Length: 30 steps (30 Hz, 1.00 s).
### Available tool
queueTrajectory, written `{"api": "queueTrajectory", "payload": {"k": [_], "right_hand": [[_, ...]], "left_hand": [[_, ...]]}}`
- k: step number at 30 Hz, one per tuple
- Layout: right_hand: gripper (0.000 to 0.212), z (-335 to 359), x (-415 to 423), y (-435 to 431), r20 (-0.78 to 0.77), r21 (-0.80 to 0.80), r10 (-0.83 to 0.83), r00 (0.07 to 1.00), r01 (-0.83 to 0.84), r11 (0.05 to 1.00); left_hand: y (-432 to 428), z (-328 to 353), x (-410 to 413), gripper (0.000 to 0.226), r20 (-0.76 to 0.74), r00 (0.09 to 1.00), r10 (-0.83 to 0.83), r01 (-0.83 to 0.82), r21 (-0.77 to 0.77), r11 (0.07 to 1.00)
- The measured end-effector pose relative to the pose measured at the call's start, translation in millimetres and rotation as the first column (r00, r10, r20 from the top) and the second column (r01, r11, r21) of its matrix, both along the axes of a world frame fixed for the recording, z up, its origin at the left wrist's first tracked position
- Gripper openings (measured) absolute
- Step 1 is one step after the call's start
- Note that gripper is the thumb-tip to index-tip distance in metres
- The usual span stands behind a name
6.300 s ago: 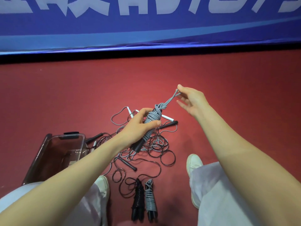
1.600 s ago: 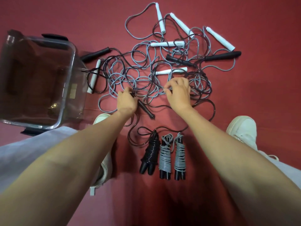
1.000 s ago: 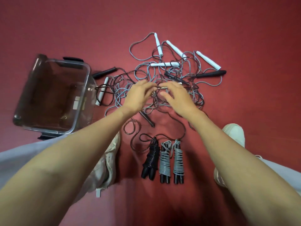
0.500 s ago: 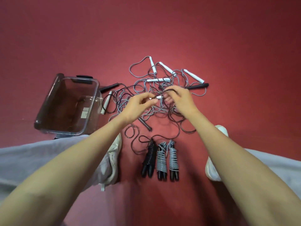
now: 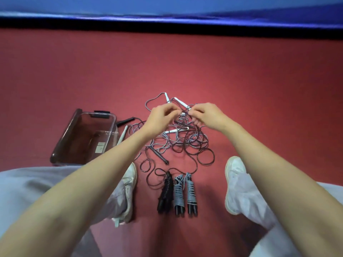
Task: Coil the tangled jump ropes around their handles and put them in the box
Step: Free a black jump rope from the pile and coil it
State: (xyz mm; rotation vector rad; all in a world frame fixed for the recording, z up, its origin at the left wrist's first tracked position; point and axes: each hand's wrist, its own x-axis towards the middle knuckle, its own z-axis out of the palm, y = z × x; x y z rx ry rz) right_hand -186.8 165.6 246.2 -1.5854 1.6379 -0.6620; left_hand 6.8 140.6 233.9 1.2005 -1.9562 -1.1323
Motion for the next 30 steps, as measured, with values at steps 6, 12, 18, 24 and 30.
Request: {"api": "queueTrajectory", "payload": {"k": [6,12,18,24,30], "right_hand": [[0.022,-6,5,5,0.097,0.134,0.102,0.99,-0.114,0.984],[0.01,-22,-8,3,0.002,0.005,0.001,1.0,-0.001,1.0],[0.007,-36,-43,4,-0.265,0.043,-0.063,0.962,0.077,0.996],[0.057,-56,3,11,0.008,0.09,0.119,0.993,-0.119,0.989],[0.021,-33,3,-2,0.328,-0.018,-0.041,0.944,0.05,0.999]], "left_hand": [[18,-21,2,0.006,-0.186,0.979,0.079,-0.058,0.116,0.992],[9,-61,21,0.012,-0.017,0.998,-0.067,0.069,0.217,0.974],[-4,-98,67,0.022,0.387,0.922,0.004,-0.072,0.161,0.984],[-3,-53,20,0.002,0.102,0.995,0.017,-0.018,0.006,1.0],[-10,-50,17,0.019,0.067,0.998,0.008,-0.015,0.104,0.994]]}}
